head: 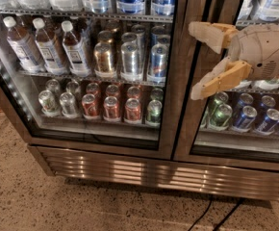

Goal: Open left fridge door

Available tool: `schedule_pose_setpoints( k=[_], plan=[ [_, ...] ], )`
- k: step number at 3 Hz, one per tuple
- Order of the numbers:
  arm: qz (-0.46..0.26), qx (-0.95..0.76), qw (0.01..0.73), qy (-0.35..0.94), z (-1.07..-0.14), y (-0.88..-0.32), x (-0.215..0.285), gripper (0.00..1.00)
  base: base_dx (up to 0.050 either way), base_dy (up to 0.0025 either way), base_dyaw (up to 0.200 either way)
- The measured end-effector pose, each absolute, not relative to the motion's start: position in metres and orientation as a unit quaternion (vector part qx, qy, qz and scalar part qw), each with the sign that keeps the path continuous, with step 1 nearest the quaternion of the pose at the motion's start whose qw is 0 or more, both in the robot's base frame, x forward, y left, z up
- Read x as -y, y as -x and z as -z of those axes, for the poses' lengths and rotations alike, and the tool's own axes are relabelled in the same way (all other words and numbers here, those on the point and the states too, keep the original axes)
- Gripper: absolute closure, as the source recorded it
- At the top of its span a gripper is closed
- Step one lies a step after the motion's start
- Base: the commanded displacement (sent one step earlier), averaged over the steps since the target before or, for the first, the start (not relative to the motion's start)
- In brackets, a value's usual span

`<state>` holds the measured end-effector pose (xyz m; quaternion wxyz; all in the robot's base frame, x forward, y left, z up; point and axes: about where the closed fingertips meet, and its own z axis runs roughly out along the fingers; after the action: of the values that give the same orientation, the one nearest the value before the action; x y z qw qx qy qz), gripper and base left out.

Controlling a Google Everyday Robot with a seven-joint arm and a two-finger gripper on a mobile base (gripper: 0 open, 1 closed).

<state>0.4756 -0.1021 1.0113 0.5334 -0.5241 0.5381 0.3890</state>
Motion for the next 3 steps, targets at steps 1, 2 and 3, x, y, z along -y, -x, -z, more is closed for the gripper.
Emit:
schedule_pose_setpoints(
  k=[1,2,3],
  plan=[
    [-0.389,-0.538,0.533,0.524,-1.0113,-0.4756,0.1021,0.0,0.0,0.00001,-0.188],
    [-0.389,-0.538,0.533,0.524,-1.0114,-0.4756,0.102,0.0,0.0,-0.00001,0.196],
    [-0.389,-0.538,0.533,0.524,-1.0114,-0.4756,0.102,0.0,0.0,0.0,0.0]
  ],
)
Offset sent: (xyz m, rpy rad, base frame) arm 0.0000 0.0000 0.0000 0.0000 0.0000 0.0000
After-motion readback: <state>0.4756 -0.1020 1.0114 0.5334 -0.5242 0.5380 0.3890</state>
